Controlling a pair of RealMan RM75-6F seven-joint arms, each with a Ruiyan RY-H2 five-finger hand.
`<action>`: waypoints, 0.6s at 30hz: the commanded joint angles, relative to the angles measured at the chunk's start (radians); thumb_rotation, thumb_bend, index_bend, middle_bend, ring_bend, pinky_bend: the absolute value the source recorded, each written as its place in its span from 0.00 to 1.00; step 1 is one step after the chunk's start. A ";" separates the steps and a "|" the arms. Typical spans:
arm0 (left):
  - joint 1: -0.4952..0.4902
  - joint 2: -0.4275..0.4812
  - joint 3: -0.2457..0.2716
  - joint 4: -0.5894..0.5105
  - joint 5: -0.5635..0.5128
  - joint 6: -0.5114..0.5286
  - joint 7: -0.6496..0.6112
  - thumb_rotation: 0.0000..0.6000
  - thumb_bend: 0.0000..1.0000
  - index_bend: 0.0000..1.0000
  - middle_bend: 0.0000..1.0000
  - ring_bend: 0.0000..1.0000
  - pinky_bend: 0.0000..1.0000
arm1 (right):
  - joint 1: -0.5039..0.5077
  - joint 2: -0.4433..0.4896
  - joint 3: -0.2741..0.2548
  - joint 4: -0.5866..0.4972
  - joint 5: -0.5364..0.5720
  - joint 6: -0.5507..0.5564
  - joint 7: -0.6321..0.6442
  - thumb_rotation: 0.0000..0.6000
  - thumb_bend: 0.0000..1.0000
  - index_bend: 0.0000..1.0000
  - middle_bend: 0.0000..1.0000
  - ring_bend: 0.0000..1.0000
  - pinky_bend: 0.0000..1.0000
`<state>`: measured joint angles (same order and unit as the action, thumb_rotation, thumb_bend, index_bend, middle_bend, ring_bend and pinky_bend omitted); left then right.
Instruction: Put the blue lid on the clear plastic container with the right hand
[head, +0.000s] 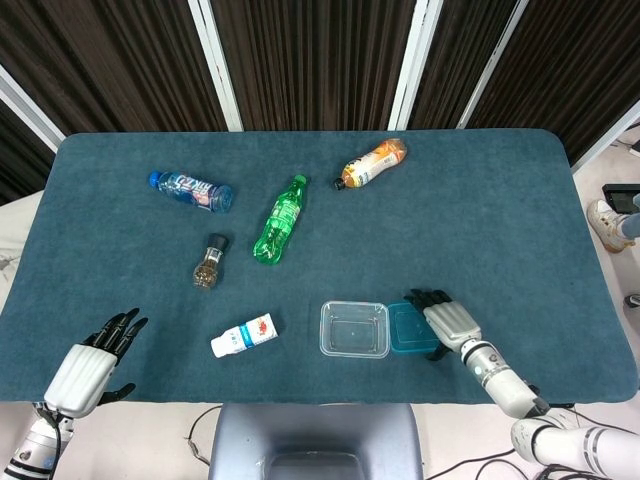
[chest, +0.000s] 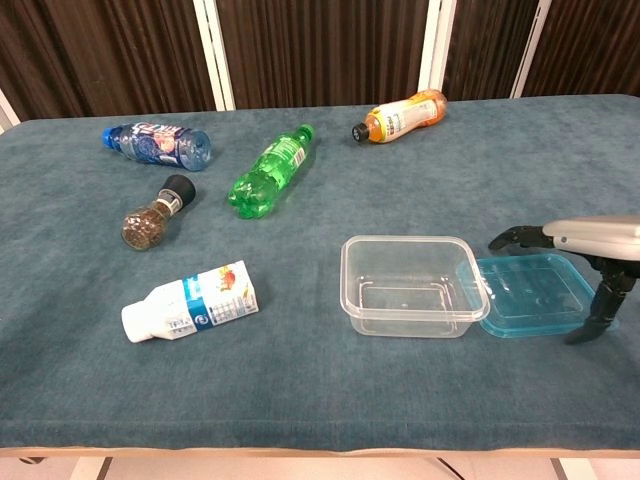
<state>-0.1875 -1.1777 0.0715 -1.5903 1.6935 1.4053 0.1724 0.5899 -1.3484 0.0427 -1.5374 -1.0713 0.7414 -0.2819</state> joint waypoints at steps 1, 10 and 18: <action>0.000 0.000 0.000 0.000 0.000 -0.001 0.000 1.00 0.34 0.08 0.01 0.09 0.44 | 0.006 -0.006 -0.001 0.003 0.011 0.000 -0.006 1.00 0.20 0.09 0.13 0.13 0.10; -0.001 0.000 -0.001 -0.001 -0.004 -0.005 0.002 1.00 0.34 0.09 0.01 0.09 0.44 | 0.023 -0.029 -0.010 0.014 0.048 0.011 -0.031 1.00 0.20 0.13 0.19 0.28 0.24; 0.000 0.000 0.000 0.000 -0.004 -0.003 0.001 1.00 0.34 0.09 0.01 0.09 0.44 | 0.024 -0.039 -0.022 0.016 0.056 0.041 -0.053 1.00 0.22 0.30 0.38 0.56 0.49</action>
<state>-0.1879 -1.1773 0.0711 -1.5900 1.6894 1.4022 0.1732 0.6147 -1.3873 0.0223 -1.5201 -1.0157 0.7800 -0.3328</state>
